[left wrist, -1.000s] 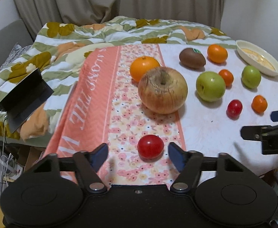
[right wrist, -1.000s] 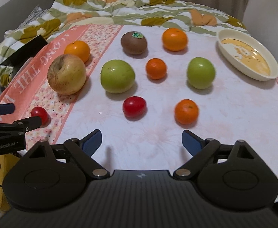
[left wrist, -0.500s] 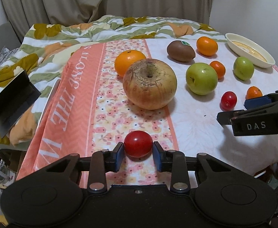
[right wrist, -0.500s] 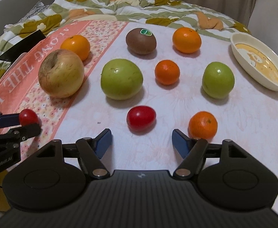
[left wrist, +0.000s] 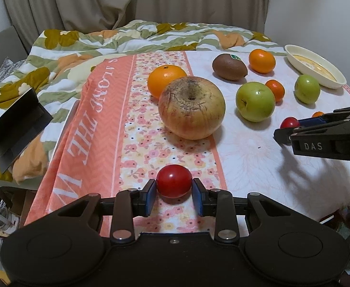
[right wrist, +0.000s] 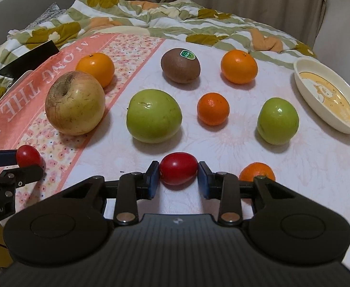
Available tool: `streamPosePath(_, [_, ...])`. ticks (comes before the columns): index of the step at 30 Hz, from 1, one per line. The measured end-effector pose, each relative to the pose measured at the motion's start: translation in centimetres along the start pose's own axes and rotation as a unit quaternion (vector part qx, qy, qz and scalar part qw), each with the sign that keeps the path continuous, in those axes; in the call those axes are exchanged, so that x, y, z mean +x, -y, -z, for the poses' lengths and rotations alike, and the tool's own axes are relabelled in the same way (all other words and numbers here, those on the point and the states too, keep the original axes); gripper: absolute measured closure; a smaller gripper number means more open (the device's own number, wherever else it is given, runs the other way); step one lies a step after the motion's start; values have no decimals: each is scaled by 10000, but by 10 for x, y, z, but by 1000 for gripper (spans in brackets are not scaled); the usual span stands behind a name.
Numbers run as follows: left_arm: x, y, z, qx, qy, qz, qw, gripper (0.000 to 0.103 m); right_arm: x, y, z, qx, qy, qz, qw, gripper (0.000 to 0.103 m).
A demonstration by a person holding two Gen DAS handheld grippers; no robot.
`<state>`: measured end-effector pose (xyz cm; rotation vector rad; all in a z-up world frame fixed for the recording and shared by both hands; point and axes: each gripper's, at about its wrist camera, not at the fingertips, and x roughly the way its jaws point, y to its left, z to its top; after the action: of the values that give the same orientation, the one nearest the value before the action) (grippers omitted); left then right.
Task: Organize fruits
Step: 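Reach the left tool to the red cherry tomato and close on it, then carry the cherry tomato in the left tool into the cream bowl and release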
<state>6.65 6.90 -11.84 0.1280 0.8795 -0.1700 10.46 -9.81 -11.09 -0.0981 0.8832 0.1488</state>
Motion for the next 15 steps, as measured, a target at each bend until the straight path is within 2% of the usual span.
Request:
streamPosePath(8, [-20,6,-13,-6,201,33,9998,67,-33,10,-2,125,133,-16,9998,53])
streamPosePath(15, [-42,31,-32,-33,370,-59,9993,67,-70,43,-3,307,333,-90,9989,53])
